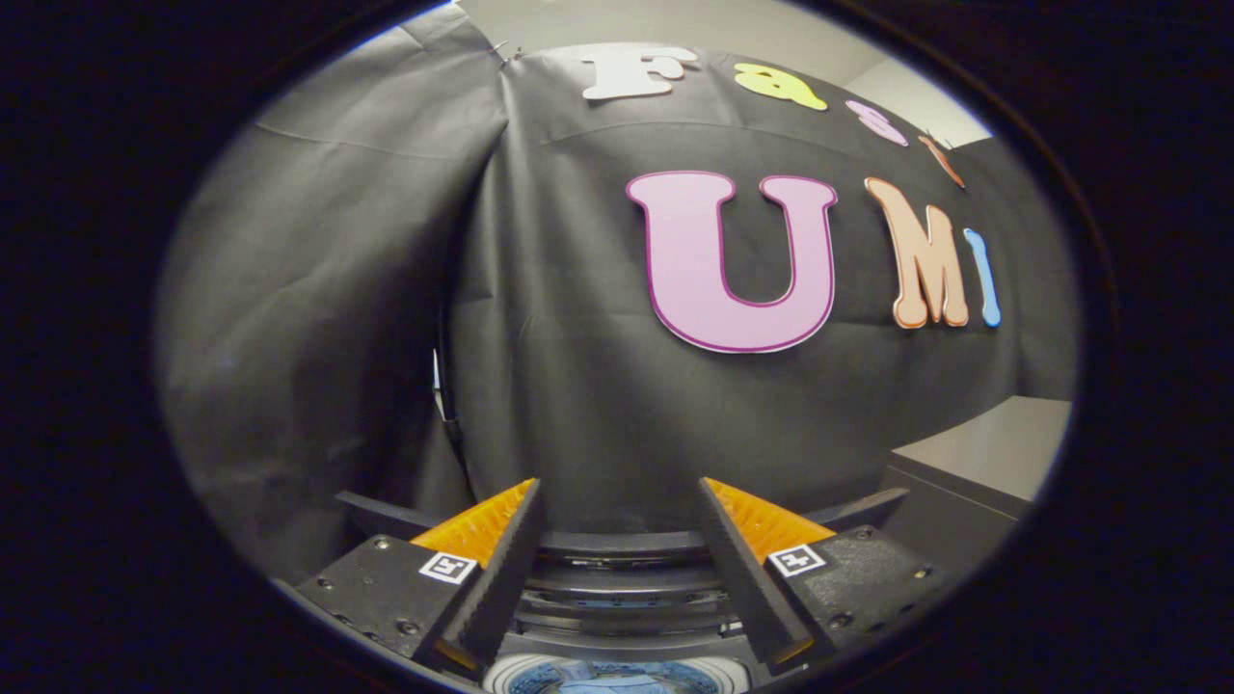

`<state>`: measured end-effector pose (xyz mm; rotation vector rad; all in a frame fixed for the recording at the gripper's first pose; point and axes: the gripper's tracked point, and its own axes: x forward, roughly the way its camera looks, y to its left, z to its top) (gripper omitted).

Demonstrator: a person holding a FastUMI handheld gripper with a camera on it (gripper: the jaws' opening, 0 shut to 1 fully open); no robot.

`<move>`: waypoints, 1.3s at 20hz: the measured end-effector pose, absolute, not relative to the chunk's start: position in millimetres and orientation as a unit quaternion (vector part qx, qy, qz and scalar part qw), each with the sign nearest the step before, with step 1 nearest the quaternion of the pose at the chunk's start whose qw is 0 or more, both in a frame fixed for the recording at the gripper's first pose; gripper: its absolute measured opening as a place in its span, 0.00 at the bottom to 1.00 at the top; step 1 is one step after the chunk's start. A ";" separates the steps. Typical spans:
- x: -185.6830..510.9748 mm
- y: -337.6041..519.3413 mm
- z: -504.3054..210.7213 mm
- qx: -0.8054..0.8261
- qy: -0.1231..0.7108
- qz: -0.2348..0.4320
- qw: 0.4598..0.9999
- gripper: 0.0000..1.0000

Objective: Put the clothes into the washing machine and then close the washing machine lid.

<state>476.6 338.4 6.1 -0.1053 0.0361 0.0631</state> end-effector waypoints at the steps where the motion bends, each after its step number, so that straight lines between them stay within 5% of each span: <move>1: 474.1 338.5 6.9 -0.053 0.016 0.032 0.998 0.95; 26: 449.3 335.7 -0.5 -0.054 0.000 0.034 0.998 0.94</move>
